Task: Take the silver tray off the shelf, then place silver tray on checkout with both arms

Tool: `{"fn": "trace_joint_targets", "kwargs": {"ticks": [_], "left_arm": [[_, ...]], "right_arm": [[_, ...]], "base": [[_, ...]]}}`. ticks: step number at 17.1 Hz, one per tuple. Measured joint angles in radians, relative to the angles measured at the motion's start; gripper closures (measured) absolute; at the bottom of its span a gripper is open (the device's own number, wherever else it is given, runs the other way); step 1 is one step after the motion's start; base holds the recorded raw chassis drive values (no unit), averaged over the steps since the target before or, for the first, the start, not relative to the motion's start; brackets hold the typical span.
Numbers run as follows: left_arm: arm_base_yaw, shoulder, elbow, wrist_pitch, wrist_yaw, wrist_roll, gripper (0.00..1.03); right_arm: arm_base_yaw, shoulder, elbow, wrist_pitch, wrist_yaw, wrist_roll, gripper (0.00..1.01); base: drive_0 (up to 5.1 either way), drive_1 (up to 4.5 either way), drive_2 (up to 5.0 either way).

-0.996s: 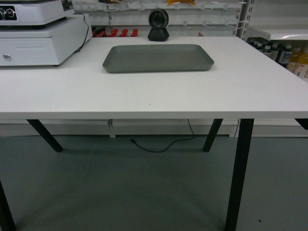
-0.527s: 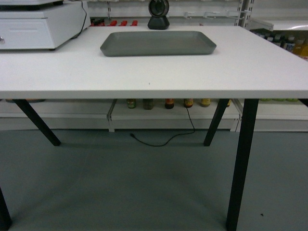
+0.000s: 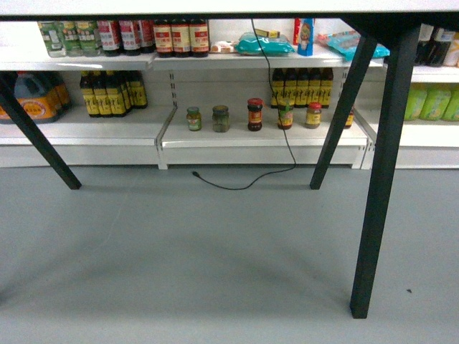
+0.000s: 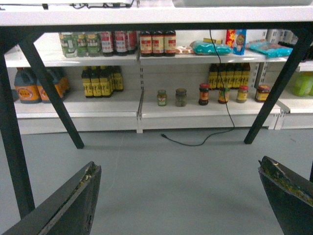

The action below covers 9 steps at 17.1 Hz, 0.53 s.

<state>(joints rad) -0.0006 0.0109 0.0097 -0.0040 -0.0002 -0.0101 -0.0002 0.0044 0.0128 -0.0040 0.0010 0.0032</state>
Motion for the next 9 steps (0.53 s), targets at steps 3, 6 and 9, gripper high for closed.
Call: {"fn": "trace_joint_targets", "kwargs": {"ticks": [3,6,9], "left_arm": [[0.0,0.0,0.0,-0.001,0.0,0.0,0.05],[0.0,0.0,0.0,-0.003,0.0,0.002,0.05],[0.0,0.0,0.0,-0.003,0.0,0.002,0.05]], "right_arm": [[0.0,0.0,0.0,0.0,-0.001,0.0,0.03],[0.0,0.0,0.0,-0.002,-0.001,0.0,0.03],[0.0,0.0,0.0,-0.002,-0.002,0.0,0.03]], "base": [[0.0,0.0,0.0],[0.0,0.0,0.0],[0.0,0.0,0.0]]}}
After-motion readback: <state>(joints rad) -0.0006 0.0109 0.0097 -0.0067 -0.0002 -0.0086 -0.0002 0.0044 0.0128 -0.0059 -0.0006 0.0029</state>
